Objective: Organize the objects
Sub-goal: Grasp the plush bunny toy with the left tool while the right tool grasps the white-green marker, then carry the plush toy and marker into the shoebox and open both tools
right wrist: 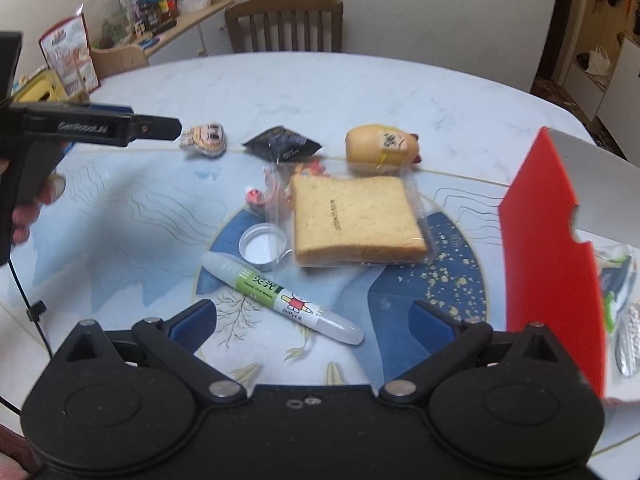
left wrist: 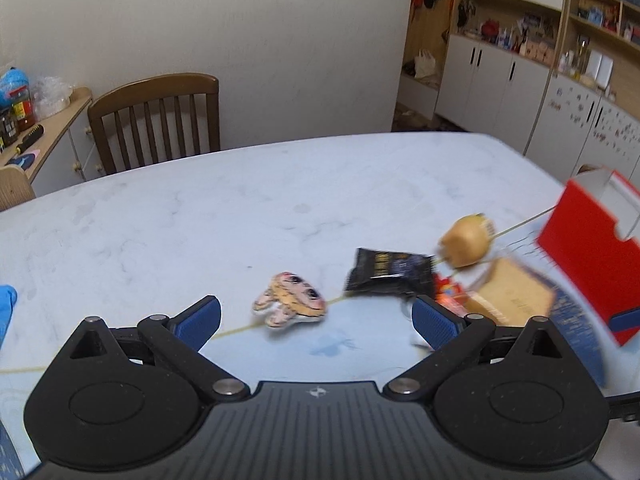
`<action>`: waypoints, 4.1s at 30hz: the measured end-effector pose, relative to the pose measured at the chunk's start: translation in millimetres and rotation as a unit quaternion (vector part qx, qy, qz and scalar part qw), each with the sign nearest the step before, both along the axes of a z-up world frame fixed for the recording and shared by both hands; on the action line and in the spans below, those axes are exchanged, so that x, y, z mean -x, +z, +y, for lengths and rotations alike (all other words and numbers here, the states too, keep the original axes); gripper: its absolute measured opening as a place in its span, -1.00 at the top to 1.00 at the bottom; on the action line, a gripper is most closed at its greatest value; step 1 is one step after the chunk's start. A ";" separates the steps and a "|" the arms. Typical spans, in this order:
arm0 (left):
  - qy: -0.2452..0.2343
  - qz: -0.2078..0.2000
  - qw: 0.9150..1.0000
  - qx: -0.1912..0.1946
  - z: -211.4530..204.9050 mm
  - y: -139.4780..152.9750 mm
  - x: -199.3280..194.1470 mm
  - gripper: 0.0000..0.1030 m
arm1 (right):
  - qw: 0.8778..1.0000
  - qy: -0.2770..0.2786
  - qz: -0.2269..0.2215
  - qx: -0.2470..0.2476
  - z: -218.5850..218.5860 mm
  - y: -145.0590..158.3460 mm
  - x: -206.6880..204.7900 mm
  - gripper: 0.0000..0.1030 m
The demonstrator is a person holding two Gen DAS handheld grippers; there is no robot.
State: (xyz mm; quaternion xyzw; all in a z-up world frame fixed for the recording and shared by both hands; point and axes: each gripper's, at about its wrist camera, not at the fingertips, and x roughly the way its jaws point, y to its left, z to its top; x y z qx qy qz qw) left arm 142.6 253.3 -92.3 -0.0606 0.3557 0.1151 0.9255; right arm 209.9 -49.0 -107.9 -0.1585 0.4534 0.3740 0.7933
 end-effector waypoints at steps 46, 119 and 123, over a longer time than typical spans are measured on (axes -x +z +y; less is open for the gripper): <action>-0.044 0.028 0.998 -0.048 12.3 -60.6 -51.7 -0.02 | 0.988 0.145 -0.004 0.055 50.9 -38.6 26.6 0.62; -0.207 0.049 0.977 -0.018 -362.5 43.1 -141.9 0.00 | 0.985 -0.108 -0.061 -0.123 -276.9 63.7 -121.5 0.68; -0.190 0.064 0.979 -0.023 -364.4 35.6 -163.7 0.00 | 0.985 -0.113 -0.058 -0.114 -280.5 55.4 -139.1 0.68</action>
